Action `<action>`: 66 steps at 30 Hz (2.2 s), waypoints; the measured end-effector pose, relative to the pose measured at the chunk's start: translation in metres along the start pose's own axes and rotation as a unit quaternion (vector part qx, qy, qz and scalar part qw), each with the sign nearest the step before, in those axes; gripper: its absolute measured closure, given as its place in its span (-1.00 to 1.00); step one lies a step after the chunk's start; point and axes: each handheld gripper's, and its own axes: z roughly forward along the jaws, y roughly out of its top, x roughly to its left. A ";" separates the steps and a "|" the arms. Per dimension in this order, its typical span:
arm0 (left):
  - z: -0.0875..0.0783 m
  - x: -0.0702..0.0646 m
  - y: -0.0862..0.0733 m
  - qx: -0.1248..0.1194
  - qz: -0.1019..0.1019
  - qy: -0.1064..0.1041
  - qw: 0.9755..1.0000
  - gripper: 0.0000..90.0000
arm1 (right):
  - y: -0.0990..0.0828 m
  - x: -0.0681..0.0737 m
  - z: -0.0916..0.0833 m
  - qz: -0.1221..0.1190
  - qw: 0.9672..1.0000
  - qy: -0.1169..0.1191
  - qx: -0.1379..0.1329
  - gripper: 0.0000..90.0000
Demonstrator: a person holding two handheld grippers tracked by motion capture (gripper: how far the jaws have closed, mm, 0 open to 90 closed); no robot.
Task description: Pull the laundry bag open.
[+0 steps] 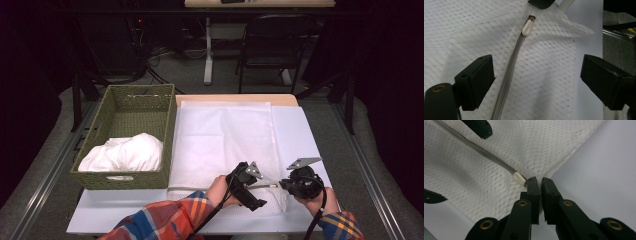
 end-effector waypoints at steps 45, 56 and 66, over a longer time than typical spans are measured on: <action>0.040 0.009 0.016 -0.032 -0.069 -0.023 0.997 0.82 | 0.001 0.004 0.000 -0.008 1.000 0.009 -0.005 0.91; 0.042 0.007 0.015 -0.036 -0.079 -0.020 0.996 0.91 | 0.001 0.006 0.000 -0.012 1.000 0.005 -0.003 0.91; 0.042 0.007 0.015 -0.030 -0.083 -0.010 0.996 0.91 | 0.001 0.005 0.000 -0.012 1.000 0.002 0.000 0.91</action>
